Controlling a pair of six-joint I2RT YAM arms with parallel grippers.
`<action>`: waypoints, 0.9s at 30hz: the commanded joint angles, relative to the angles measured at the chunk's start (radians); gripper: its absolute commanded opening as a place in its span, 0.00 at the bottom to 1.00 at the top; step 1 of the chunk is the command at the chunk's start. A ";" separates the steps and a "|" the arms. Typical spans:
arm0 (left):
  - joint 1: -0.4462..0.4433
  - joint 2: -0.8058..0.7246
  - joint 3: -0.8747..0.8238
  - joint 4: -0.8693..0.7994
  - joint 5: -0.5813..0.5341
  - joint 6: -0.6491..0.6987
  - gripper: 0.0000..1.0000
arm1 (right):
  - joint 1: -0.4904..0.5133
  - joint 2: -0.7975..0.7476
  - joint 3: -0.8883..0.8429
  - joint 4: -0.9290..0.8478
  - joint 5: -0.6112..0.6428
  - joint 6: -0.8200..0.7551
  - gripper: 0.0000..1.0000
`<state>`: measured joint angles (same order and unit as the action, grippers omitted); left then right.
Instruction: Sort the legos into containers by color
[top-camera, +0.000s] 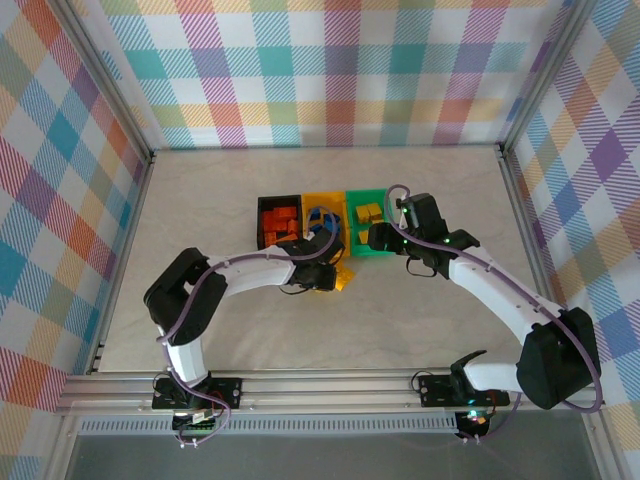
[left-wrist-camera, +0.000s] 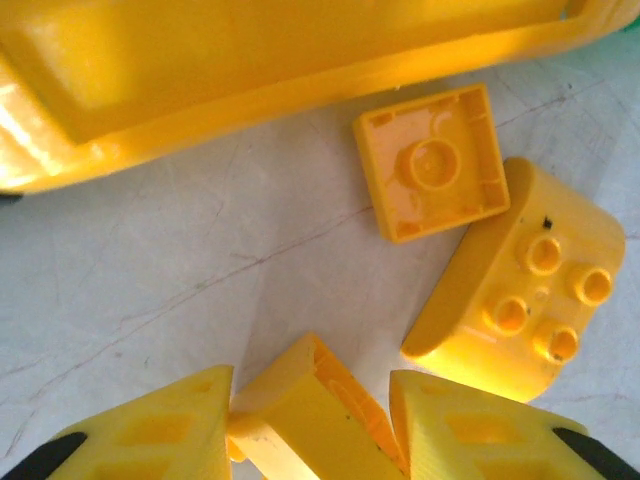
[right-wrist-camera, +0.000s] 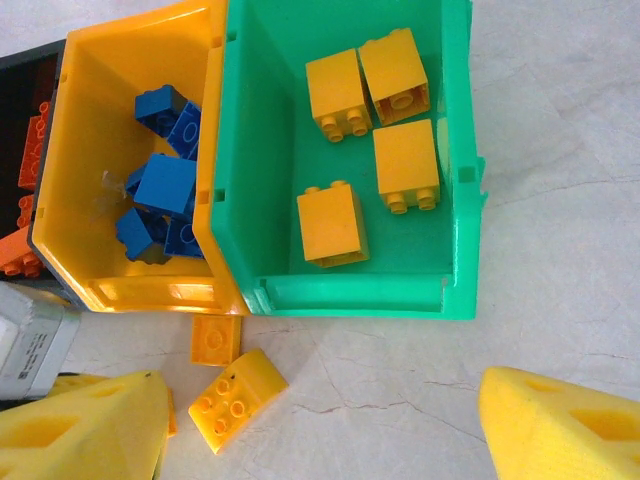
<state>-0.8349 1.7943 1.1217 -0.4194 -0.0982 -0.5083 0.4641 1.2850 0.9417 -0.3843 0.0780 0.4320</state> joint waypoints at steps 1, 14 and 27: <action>-0.018 -0.089 0.008 -0.061 0.008 -0.014 0.35 | 0.001 -0.035 -0.026 0.011 0.017 0.016 0.81; 0.035 0.156 0.585 -0.237 -0.002 0.068 0.30 | 0.001 -0.144 -0.144 -0.014 0.057 0.064 0.81; 0.043 -0.001 0.423 -0.162 0.039 0.018 0.93 | -0.030 -0.005 -0.174 -0.042 0.047 0.055 0.86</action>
<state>-0.7895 1.9312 1.6466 -0.6224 -0.0765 -0.4625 0.4557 1.2156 0.7532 -0.4042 0.0956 0.4828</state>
